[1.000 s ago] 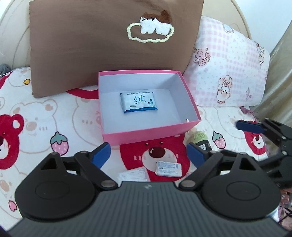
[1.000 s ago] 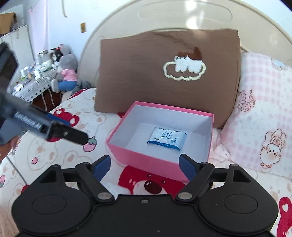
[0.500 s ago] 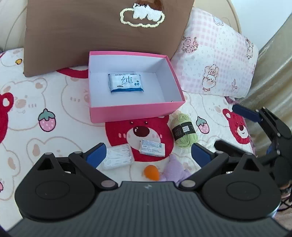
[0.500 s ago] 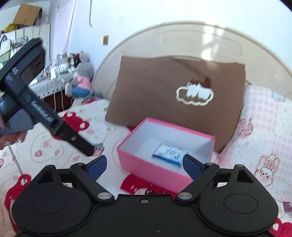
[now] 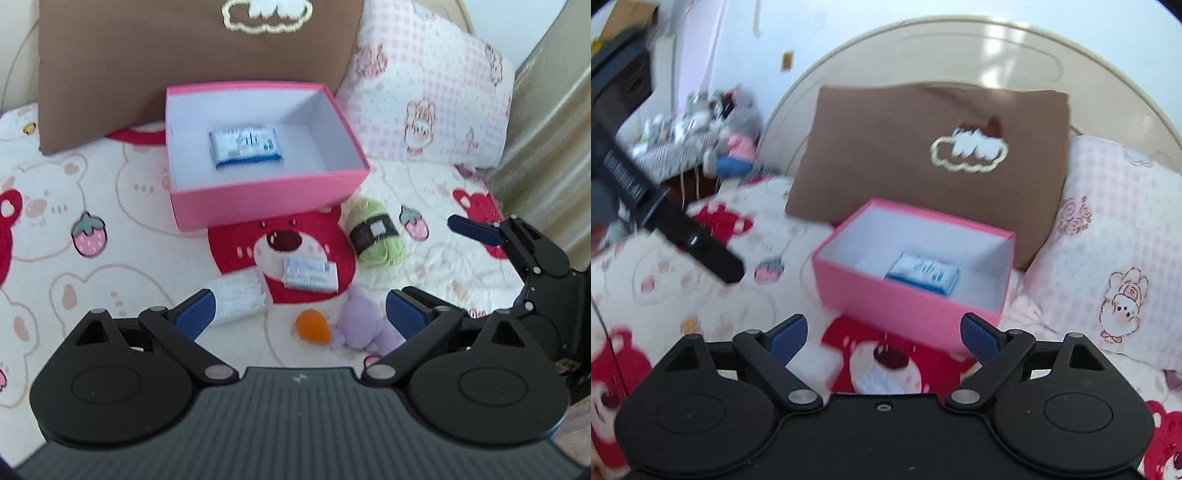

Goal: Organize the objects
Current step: 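Withdraw the left tool from the box toward the orange sponge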

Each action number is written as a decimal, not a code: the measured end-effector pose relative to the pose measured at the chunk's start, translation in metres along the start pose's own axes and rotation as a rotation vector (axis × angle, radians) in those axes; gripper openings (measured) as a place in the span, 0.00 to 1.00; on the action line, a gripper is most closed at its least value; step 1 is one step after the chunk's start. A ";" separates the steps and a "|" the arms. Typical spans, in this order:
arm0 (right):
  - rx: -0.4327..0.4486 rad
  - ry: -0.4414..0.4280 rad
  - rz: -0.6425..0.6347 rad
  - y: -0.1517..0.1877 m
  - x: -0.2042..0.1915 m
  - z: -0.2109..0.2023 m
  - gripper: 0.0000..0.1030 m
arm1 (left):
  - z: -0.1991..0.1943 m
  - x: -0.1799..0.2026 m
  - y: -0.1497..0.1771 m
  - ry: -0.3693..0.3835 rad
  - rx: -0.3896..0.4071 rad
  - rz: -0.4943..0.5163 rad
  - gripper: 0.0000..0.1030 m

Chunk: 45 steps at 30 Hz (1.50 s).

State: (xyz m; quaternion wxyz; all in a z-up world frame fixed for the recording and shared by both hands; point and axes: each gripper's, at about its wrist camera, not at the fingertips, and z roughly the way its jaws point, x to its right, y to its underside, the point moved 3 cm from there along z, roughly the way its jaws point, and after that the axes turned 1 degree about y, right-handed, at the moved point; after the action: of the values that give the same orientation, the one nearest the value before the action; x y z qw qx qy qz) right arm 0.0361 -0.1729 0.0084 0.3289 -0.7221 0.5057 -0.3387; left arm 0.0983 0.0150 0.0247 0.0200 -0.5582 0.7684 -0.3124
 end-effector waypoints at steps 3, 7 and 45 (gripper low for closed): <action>-0.019 0.093 -0.090 0.009 -0.006 0.003 0.90 | 0.012 -0.002 0.008 0.022 -0.031 -0.012 0.96; -0.093 0.027 -0.035 0.018 0.003 0.006 0.90 | 0.030 -0.011 0.025 0.035 -0.066 -0.069 0.95; -0.295 -0.211 -0.048 0.072 -0.035 0.057 0.87 | 0.106 -0.010 0.086 0.023 -0.144 -0.099 0.91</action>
State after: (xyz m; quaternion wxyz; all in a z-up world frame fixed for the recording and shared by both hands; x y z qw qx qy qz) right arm 0.0379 -0.1514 -0.0874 0.2624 -0.8059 0.4952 -0.1909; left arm 0.0695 -0.0097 -0.1067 -0.0445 -0.5918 0.7605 -0.2635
